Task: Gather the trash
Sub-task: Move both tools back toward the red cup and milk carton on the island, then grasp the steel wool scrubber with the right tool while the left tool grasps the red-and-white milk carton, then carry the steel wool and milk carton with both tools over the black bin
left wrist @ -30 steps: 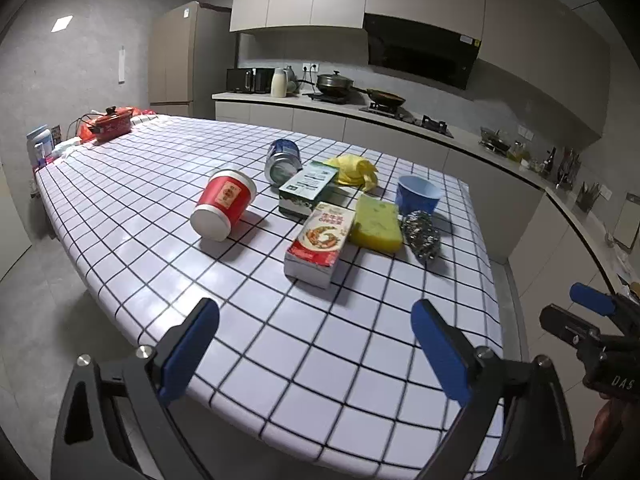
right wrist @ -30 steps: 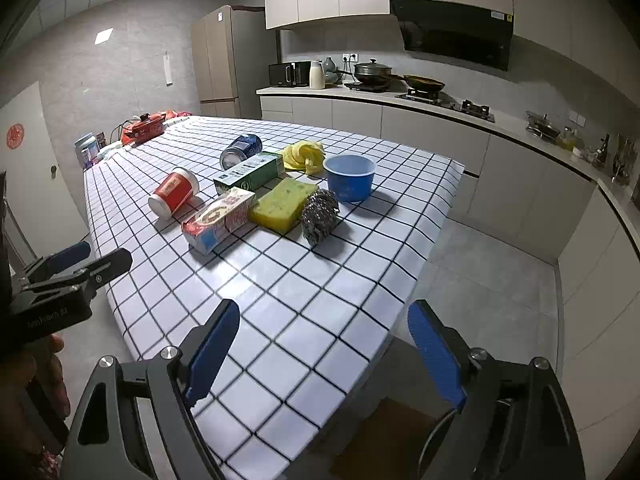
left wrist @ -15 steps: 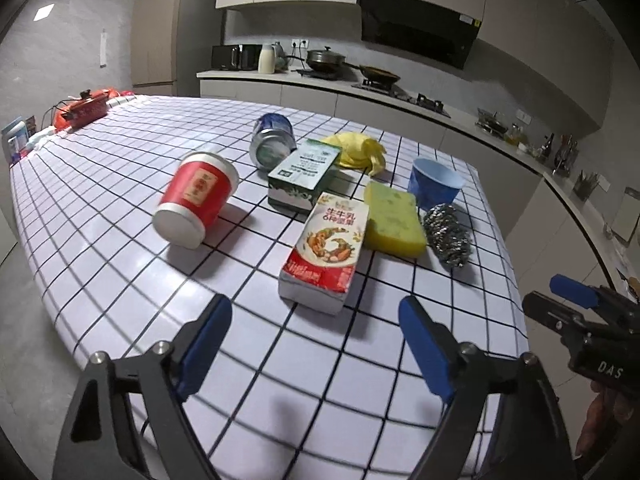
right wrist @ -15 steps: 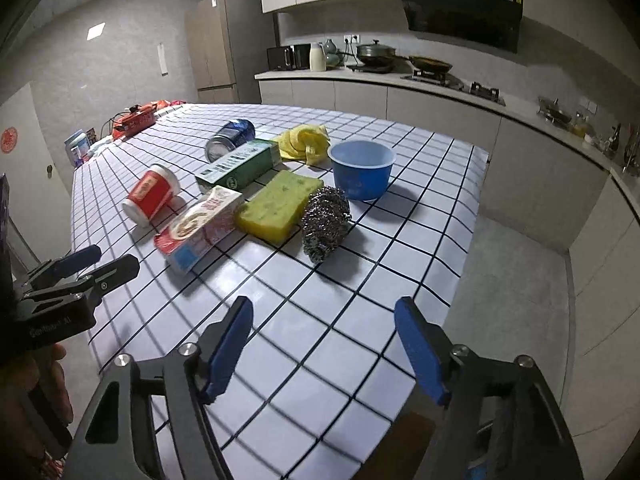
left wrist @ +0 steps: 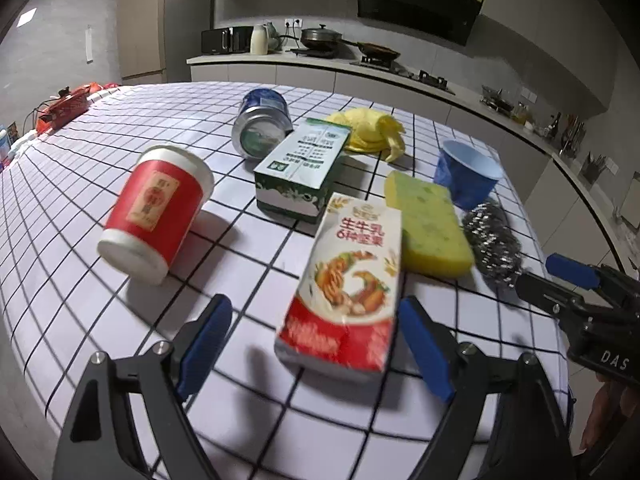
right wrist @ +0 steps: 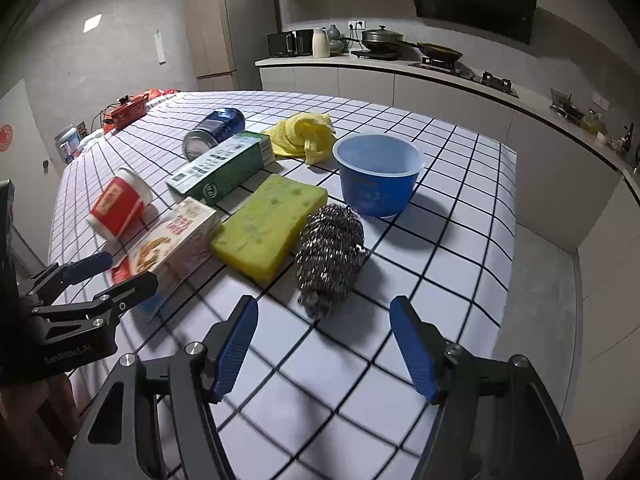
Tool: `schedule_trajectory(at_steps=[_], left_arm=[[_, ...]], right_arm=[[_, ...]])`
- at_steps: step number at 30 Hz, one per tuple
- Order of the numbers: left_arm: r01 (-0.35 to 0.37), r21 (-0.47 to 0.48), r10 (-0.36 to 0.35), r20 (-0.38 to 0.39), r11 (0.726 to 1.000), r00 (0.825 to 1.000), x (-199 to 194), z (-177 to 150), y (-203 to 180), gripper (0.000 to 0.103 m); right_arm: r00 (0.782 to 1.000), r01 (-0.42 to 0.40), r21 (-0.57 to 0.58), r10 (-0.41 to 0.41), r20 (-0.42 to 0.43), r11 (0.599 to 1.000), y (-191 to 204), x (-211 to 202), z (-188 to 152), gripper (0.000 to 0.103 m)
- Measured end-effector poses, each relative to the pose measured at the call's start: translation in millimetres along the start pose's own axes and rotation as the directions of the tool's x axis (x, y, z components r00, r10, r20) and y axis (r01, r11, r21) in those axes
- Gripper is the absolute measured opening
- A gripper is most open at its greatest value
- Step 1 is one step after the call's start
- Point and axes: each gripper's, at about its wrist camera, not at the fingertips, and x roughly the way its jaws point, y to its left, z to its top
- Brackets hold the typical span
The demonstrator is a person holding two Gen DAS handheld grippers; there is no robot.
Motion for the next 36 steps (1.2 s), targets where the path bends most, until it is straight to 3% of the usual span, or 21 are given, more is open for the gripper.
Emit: schedule_trajectory(at_steps=[8,11,12,16,23,36], left_arm=[[0.006,-0.013,-0.006,-0.048,1.0,0.999,21,12,4,0.081],[0.01,-0.017,-0.011,-0.068,1.0,0.998,26,13,4,0.072],[0.02,-0.016,-0.021,-0.065,1.0,0.998,26,13,3,0.063],[0.05,-0.018,-0.051,-0.041,0.999,0.998,19,12,1,0.056],[0.057,0.012,-0.056,-0.008,0.998,0.998,-6,10,-10,0.052],[0.102,0.058,-0.104,0.038,0.993,0.994,-55,-10,-46,0.052]], right_arm=[[0.999,-0.004,0.007,0.004,-0.051,1.0,-6,41,15,0.059],[0.997,-0.012,0.011,0.013,-0.07,1.0,-7,51,17,0.05],[0.997,-0.019,0.014,0.02,-0.076,1.0,-7,53,18,0.048],[0.996,-0.035,0.03,0.037,-0.075,0.999,-6,53,17,0.04],[0.998,-0.031,0.032,0.033,-0.052,0.999,-7,29,8,0.04],[1.0,-0.012,0.064,0.012,0.006,0.998,-30,-51,-32,0.04]])
